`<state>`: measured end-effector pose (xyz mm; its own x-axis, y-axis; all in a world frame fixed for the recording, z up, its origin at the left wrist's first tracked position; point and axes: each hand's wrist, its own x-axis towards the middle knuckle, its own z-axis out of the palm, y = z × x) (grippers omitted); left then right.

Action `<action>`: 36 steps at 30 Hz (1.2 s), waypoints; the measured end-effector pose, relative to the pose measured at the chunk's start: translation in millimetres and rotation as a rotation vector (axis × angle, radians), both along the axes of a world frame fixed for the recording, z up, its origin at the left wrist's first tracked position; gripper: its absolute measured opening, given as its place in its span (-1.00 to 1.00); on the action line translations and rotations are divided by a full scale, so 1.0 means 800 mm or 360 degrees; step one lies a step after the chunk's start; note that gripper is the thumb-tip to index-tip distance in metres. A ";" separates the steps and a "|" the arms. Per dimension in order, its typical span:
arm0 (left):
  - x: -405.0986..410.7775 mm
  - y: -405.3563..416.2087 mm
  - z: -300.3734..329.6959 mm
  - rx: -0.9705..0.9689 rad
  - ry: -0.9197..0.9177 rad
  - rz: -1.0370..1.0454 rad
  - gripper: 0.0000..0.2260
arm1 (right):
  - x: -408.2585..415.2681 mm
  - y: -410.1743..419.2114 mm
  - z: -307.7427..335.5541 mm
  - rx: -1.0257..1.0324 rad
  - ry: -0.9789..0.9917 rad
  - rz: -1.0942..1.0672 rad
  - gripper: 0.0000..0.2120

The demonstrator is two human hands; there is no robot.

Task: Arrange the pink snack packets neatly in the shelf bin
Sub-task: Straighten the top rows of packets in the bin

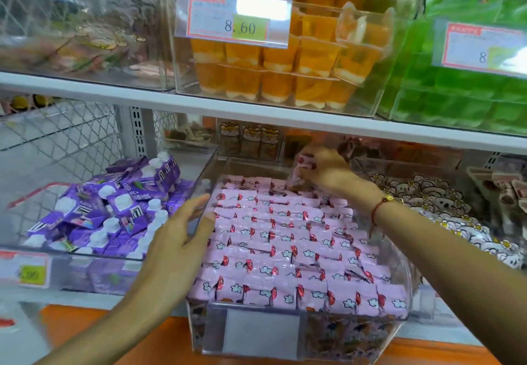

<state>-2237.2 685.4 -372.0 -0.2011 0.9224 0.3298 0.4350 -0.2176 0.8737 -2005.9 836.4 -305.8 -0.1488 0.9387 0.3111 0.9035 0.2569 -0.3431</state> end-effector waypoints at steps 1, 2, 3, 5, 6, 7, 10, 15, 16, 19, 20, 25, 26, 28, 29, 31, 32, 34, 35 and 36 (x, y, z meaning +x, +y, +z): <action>0.000 0.000 0.001 -0.0005 0.0005 -0.0008 -0.68 | -0.005 0.005 -0.001 -0.0020 0.0036 0.0035 -0.75; -0.001 -0.001 0.002 -0.0012 0.0004 -0.0019 -0.69 | -0.011 0.007 -0.005 -0.0060 0.0113 0.0061 -0.80; -0.001 -0.002 0.003 -0.0015 -0.0003 -0.0032 -0.71 | -0.018 0.009 -0.011 -0.0115 0.0176 0.0073 -0.85; -0.001 -0.003 0.005 -0.0013 -0.0020 -0.0059 -0.73 | -0.027 0.012 -0.032 -0.0145 0.0154 -0.0013 -0.80; -0.001 -0.004 0.006 -0.0013 -0.0020 -0.0069 -0.73 | -0.027 0.012 -0.043 -0.0118 0.0102 -0.0086 -0.74; -0.001 -0.005 0.007 -0.0012 -0.0016 -0.0078 -0.73 | -0.025 0.013 -0.052 -0.0077 0.0052 -0.0123 -0.73; -0.001 -0.006 0.009 -0.0004 -0.0042 -0.0098 -0.73 | -0.014 0.008 -0.055 -0.0266 -0.0133 0.0016 -0.80; 0.002 -0.007 0.008 0.0023 -0.0034 -0.0099 -0.71 | -0.015 -0.012 -0.023 -0.0570 -0.0353 0.0219 -0.78; 0.002 -0.006 0.008 0.0018 -0.0030 -0.0106 -0.70 | -0.013 -0.019 -0.012 -0.0455 -0.0246 0.0233 -0.75; -0.001 -0.012 0.012 0.0034 0.0080 -0.0115 -0.65 | 0.016 -0.054 0.020 0.0108 0.0217 0.0144 -0.66; -0.002 -0.014 0.017 0.0124 0.0200 -0.0093 -0.64 | 0.032 -0.071 0.024 0.0309 0.0236 0.0085 -0.70; 0.036 0.032 0.065 0.0297 0.0745 -0.0414 -0.70 | 0.085 -0.141 -0.012 0.0362 -0.0138 -0.0139 -0.70; 0.054 0.053 0.070 0.0156 0.0836 -0.0546 -0.68 | 0.088 -0.147 -0.021 0.0278 -0.0097 -0.0181 -0.68; 0.096 0.091 0.072 -0.0018 0.1013 -0.0798 -0.63 | 0.091 -0.153 -0.028 0.0208 0.0033 -0.0238 -0.69; 0.117 0.108 0.068 -0.0069 0.1077 -0.0919 -0.61 | 0.093 -0.154 -0.030 0.0232 0.0071 -0.0231 -0.70; 0.154 0.135 0.055 -0.0204 0.1152 -0.1087 -0.60 | 0.094 -0.157 -0.036 0.0295 0.0096 -0.0200 -0.71; 0.168 0.148 0.046 -0.0266 0.1195 -0.1106 -0.61 | 0.095 -0.159 -0.037 0.0322 0.0109 -0.0185 -0.70; 0.184 0.170 0.032 -0.0317 0.1325 -0.1066 -0.62 | 0.097 -0.158 -0.040 0.0346 0.0156 -0.0165 -0.68; 0.188 0.178 0.026 -0.0318 0.1392 -0.1037 -0.61 | 0.098 -0.156 -0.042 0.0350 0.0173 -0.0163 -0.67; 0.191 0.182 0.022 -0.0330 0.1444 -0.1024 -0.59 | 0.100 -0.153 -0.043 0.0344 0.0173 -0.0169 -0.67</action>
